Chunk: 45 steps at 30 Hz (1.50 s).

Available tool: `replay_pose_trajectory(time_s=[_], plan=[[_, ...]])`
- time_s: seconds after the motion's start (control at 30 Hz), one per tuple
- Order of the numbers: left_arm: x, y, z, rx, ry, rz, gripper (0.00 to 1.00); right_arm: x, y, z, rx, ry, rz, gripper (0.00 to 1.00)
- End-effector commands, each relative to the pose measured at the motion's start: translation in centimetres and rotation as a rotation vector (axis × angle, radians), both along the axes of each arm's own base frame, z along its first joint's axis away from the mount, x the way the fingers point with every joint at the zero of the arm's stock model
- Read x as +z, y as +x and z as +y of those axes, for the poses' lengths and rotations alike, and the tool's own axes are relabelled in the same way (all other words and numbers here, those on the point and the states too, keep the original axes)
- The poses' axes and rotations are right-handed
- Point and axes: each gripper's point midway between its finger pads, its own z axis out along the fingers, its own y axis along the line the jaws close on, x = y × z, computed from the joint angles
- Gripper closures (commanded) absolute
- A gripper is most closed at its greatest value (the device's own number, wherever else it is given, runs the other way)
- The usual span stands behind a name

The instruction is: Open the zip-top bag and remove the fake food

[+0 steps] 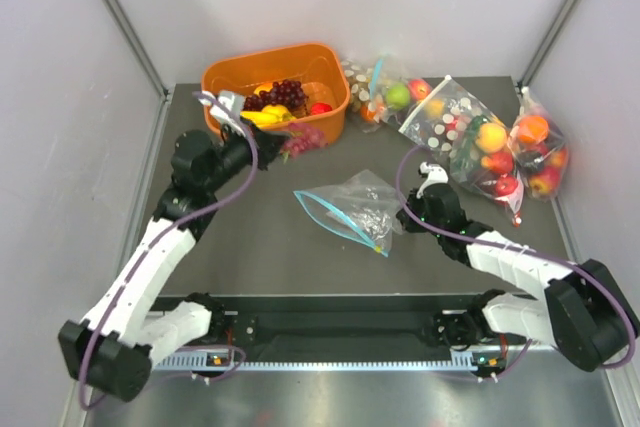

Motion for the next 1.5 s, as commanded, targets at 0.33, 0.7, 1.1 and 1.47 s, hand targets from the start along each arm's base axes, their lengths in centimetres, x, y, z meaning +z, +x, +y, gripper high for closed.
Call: replay_pose_trajectory(time_s=[0.33,0.7,1.1,1.47], plan=[[4.5,16.0,9.5,0.465,-0.013,-0.107,1.0,3.1,-0.7,-0.5,0.026,0.029,-0.079,1.0],[-1.4,25.4,14.5,0.769,0.161,0.012,1.0,3.2,-1.3,-0.6,0.04,0.035,-0.08,1.0],[-4.8,26.3,14.9,0.78,0.254,0.096,0.01,4.6,-1.3,-0.6,0.043,0.033,-0.1,0.98],[-5.2,22.1,13.9,0.747,0.158,0.143,0.01,5.1,-1.3,-0.8,0.047,0.023,-0.105,0.69]])
